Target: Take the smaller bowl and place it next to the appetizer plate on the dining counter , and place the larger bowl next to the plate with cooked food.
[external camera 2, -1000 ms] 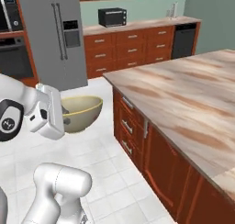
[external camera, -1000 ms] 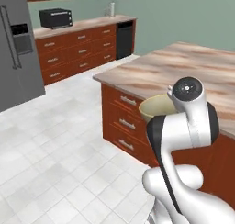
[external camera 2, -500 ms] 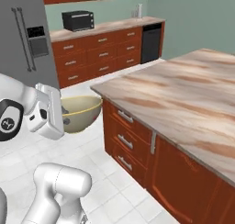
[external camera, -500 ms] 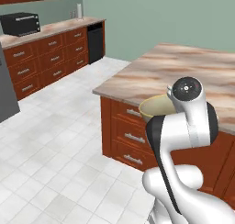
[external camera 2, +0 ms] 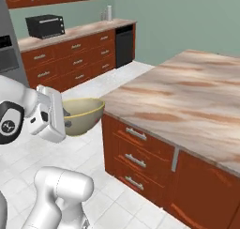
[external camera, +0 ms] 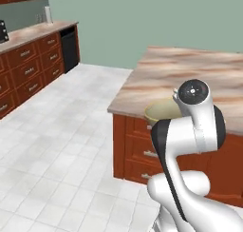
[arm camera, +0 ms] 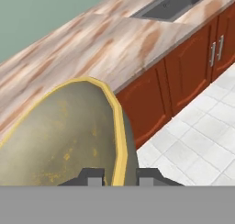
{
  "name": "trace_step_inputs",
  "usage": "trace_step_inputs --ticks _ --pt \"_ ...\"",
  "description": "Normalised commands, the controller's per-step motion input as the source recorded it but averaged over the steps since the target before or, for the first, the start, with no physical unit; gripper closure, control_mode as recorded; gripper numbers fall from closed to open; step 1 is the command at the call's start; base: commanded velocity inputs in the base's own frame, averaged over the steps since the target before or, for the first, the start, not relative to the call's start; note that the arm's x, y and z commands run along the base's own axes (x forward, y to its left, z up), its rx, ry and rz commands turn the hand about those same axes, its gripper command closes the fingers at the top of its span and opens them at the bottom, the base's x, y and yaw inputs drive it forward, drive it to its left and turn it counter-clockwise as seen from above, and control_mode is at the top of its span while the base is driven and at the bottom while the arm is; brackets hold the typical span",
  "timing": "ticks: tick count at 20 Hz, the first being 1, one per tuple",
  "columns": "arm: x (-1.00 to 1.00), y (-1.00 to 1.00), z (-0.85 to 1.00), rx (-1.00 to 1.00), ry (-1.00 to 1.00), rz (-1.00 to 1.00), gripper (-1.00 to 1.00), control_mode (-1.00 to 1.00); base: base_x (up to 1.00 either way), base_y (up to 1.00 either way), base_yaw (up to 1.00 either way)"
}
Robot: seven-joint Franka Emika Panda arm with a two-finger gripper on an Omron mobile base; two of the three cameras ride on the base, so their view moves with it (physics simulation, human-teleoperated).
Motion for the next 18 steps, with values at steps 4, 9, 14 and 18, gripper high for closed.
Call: trace_step_inputs --ticks 4,9,14,18 --pt "0.00 0.00 0.00 0.00 0.00 0.00 1.00 1.00 0.56 1.00 -0.37" --pt "0.00 0.00 0.00 0.00 0.00 0.00 1.00 1.00 0.78 1.00 -0.44" --pt "0.00 0.00 0.00 0.00 0.00 0.00 1.00 1.00 1.00 1.00 -0.46" --pt "0.00 0.00 0.00 0.00 0.00 0.00 1.00 1.00 1.00 1.00 -0.49"
